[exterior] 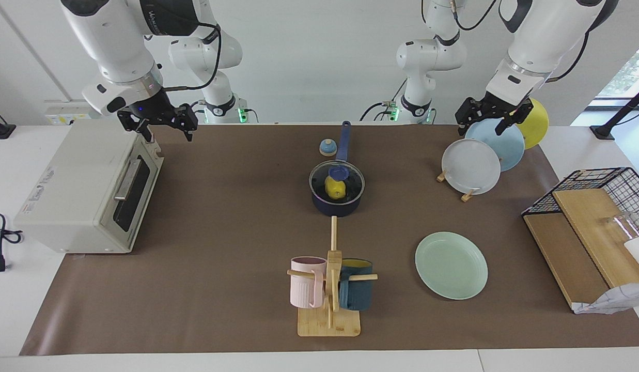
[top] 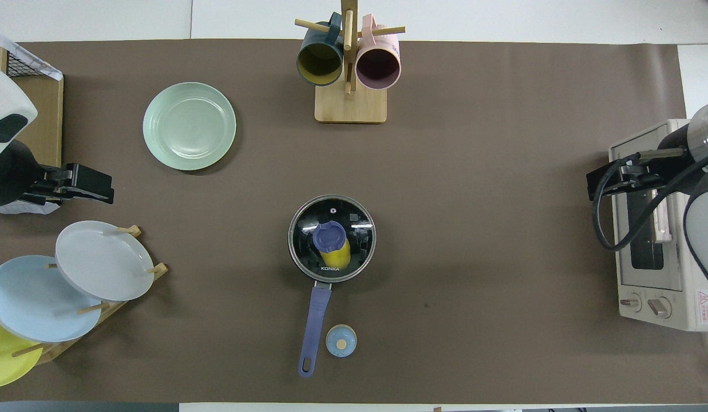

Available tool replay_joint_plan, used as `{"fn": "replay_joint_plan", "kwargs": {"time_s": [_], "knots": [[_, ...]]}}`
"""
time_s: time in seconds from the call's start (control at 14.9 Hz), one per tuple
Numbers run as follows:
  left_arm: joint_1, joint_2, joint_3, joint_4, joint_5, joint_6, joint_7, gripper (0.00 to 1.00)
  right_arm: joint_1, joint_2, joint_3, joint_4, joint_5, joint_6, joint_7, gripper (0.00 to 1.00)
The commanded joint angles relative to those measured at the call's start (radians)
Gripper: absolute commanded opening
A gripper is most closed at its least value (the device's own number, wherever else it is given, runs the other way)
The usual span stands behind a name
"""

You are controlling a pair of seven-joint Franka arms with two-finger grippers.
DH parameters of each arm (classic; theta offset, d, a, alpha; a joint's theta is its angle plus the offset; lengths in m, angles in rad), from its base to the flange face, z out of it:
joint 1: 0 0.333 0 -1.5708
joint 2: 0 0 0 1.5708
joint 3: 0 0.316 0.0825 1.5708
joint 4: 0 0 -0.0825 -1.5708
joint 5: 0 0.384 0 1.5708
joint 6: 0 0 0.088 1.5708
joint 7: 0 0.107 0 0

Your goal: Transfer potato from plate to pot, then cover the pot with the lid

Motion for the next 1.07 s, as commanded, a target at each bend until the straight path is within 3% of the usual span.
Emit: {"fn": "replay_joint_plan", "kwargs": {"time_s": [0.0, 0.2, 0.74, 1.0], "knots": [[0.017, -0.018, -0.012, -0.013, 0.003, -0.009, -0.002, 1.00, -0.023, -0.022, 0.002, -0.020, -0.003, 0.016, -0.026, 1.00], [0.017, -0.018, -0.012, -0.013, 0.003, -0.010, -0.002, 1.00, -0.068, -0.021, 0.014, -0.021, 0.001, 0.034, -0.028, 1.00], [0.017, -0.018, -0.012, -0.011, 0.003, -0.010, -0.002, 1.00, -0.072, -0.024, 0.007, -0.012, 0.003, 0.016, -0.062, 1.00], [0.017, -0.018, -0.012, -0.011, 0.003, -0.010, -0.002, 1.00, -0.071, -0.044, 0.014, -0.067, 0.001, 0.056, -0.080, 1.00]]}}
